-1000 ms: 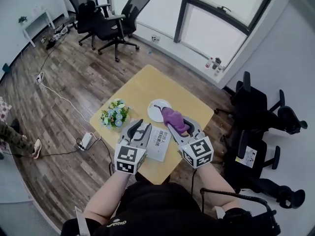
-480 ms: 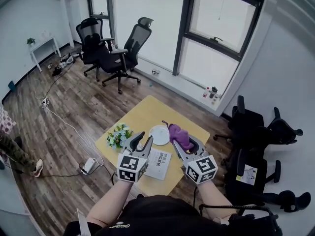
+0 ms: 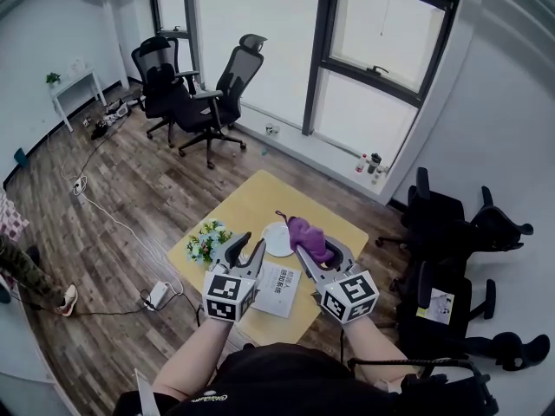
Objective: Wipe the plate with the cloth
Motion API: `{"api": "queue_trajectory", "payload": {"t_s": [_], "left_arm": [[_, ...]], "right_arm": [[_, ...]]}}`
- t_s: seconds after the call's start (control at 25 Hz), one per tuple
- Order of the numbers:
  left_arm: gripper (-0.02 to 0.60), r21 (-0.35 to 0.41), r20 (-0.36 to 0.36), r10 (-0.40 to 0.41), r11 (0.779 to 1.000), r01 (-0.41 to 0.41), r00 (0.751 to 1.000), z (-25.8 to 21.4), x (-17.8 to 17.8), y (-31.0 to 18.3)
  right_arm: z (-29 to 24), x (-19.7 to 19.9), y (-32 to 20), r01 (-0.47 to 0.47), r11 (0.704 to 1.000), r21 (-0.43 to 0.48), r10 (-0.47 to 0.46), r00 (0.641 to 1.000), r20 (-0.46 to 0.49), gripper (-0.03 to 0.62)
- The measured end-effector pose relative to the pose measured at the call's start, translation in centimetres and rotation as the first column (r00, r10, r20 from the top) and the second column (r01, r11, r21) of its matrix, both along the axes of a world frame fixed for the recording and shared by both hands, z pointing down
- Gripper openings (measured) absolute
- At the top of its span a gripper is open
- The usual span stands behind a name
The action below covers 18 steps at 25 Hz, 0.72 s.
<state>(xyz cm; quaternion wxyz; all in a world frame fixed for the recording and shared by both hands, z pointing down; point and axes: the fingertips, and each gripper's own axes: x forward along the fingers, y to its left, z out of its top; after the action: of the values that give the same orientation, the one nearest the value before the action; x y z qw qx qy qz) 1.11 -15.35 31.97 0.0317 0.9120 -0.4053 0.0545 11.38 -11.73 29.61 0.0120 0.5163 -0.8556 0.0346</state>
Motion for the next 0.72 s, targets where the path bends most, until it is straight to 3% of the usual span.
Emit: {"api": "queue_trajectory", "payload": {"t_s": [0.72], "left_arm": [[0.129, -0.031, -0.033, 0.000, 1.000, -0.001, 0.999, 0.60, 0.29, 0.50]], "right_arm": [[0.74, -0.19, 0.12, -0.008, 1.000, -0.028, 0.009, 0.999, 0.049, 0.179]]}}
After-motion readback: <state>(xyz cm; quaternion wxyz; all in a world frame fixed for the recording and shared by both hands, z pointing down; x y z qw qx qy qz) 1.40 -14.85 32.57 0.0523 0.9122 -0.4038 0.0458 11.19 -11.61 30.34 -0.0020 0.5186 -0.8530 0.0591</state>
